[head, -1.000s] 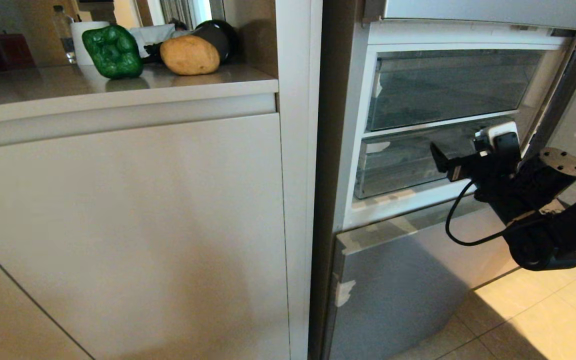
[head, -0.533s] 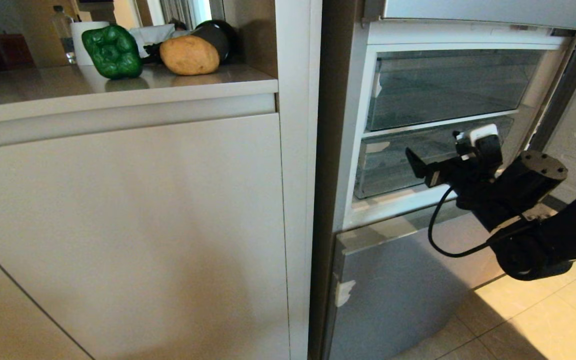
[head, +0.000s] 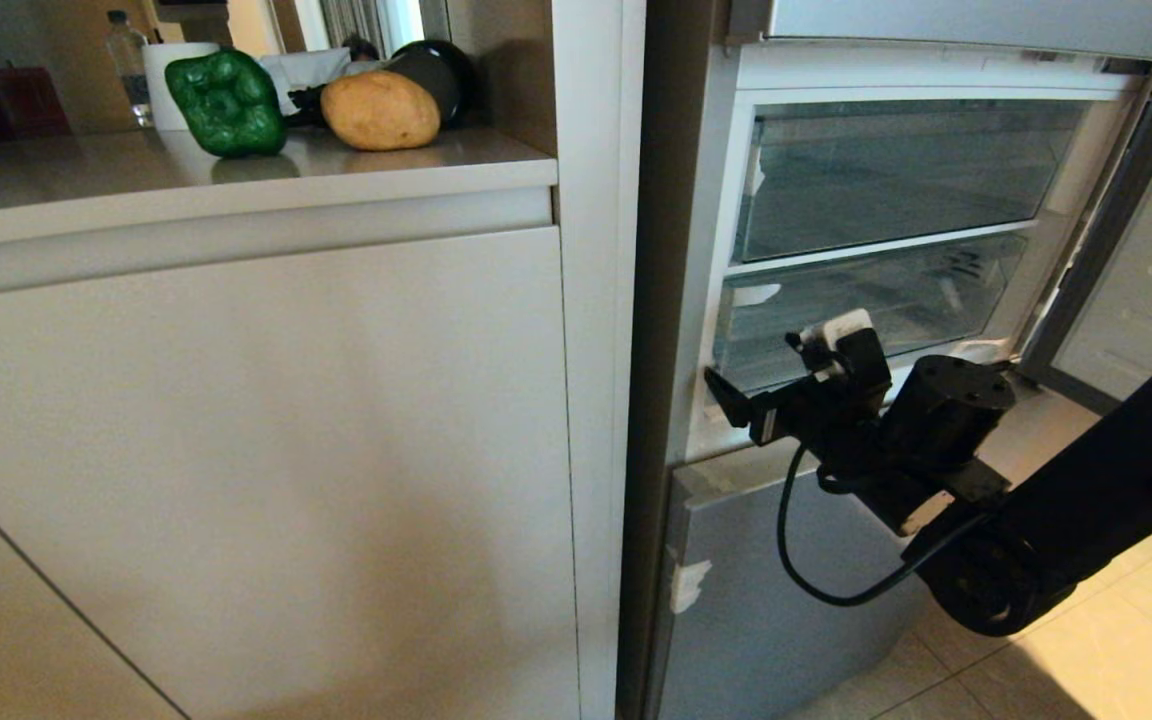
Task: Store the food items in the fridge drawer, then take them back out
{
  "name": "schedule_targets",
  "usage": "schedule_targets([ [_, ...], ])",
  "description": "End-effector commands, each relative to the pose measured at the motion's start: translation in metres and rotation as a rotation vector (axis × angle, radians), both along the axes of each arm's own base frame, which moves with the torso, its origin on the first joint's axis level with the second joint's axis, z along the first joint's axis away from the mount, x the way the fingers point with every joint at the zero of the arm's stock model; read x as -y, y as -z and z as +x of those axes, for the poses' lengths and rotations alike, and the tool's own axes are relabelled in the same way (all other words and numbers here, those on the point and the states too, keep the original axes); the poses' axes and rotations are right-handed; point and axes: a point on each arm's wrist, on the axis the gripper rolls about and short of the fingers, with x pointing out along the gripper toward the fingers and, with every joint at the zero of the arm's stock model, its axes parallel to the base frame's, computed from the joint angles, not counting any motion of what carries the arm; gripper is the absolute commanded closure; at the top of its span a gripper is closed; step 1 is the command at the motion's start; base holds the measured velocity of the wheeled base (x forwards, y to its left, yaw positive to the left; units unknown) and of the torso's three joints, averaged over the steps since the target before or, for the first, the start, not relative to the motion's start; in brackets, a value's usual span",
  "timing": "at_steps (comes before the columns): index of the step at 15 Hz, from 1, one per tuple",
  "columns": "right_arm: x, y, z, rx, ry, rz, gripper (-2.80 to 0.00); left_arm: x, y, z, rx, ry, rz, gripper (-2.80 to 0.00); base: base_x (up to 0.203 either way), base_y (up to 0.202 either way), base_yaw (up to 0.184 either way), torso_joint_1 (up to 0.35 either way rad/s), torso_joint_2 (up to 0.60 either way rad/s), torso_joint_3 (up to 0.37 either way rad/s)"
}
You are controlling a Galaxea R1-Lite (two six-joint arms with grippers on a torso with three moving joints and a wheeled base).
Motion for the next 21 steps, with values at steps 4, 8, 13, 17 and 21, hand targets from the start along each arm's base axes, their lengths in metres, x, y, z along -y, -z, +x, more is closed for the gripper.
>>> schedule_targets([
  [4, 0.019, -0.023, -0.006, -0.049, 0.024, 0.149, -2.80, 0.000, 0.000, 0.000, 0.000, 0.000, 0.000, 0.00, 0.000, 0.000, 0.000, 0.000, 0.00, 0.000],
  [8, 0.031, -0.034, -0.001, -0.011, 0.047, 0.161, -2.80, 0.000, 0.000, 0.000, 0.000, -0.001, -0.001, 0.00, 0.000, 0.000, 0.000, 0.000, 0.00, 0.000],
  [13, 0.025, -0.030, 0.015, -0.014, 0.037, 0.157, -2.80, 0.000, 0.000, 0.000, 0.000, 0.000, 0.000, 0.00, 0.000, 0.000, 0.000, 0.000, 0.00, 0.000],
  [17, 0.022, -0.025, 0.023, -0.018, 0.029, 0.154, -2.80, 0.000, 0.000, 0.000, 0.000, 0.000, 0.000, 0.00, 0.000, 0.000, 0.000, 0.000, 0.00, 0.000],
  [21, 0.018, -0.027, 0.026, -0.018, 0.022, 0.153, -2.80, 0.000, 0.000, 0.000, 0.000, 0.000, 0.000, 0.00, 0.000, 0.000, 0.000, 0.000, 0.00, 0.000],
])
